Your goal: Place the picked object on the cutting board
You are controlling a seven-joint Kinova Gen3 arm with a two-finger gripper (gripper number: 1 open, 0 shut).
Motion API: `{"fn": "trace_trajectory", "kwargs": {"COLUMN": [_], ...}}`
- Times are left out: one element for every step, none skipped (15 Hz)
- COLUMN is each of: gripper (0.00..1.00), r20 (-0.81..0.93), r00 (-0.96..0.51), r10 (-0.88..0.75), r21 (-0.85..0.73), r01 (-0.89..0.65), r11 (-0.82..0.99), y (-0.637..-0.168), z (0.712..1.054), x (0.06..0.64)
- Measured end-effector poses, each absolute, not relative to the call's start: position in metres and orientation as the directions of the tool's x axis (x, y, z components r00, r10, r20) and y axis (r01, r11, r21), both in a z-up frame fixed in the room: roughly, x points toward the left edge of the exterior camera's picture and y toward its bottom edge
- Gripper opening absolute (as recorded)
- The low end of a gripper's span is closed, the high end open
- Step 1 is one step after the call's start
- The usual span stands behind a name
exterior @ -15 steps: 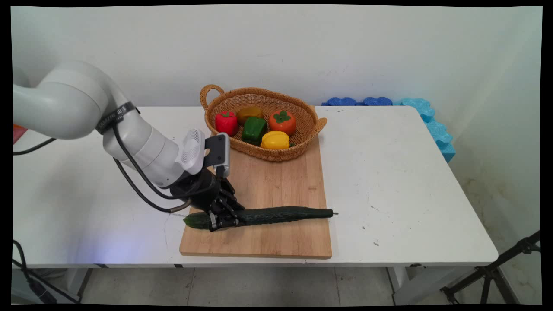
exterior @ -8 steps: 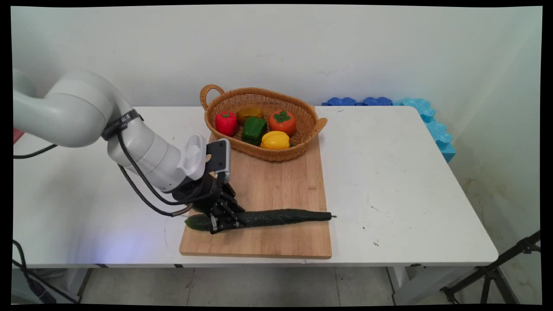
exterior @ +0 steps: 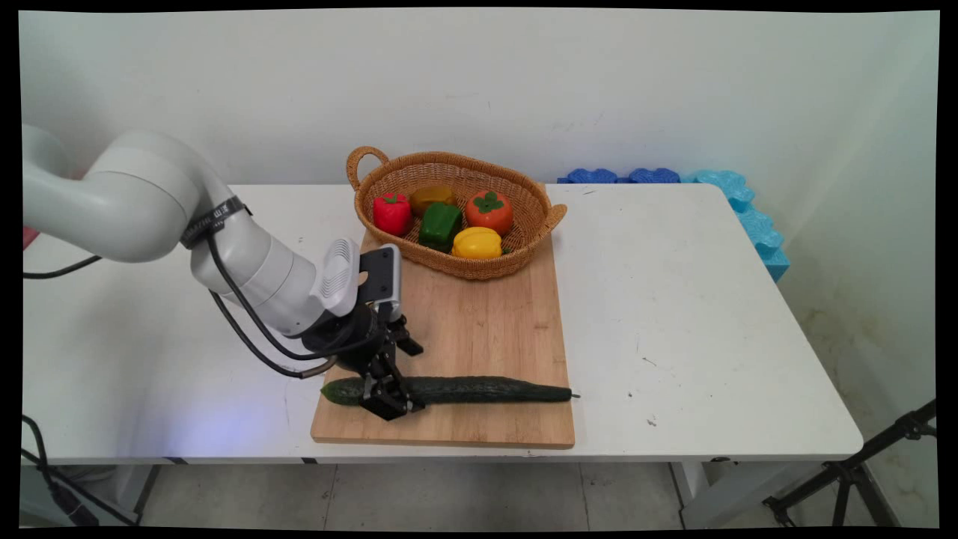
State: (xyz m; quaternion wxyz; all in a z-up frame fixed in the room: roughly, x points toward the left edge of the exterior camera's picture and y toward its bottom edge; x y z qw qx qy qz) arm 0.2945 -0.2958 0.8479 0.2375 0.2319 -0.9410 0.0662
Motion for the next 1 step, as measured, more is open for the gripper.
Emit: {"fn": "trace_trajectory", "kwargs": {"gripper": [1.0], "r20": [0.481], "r00": [-0.778], "r10": [-0.404], "r21": [-0.013], "r01": [-0.467], "r11": [0.884], "y": [-0.2958], "z": [0.8483], "x": [0.2943]}}
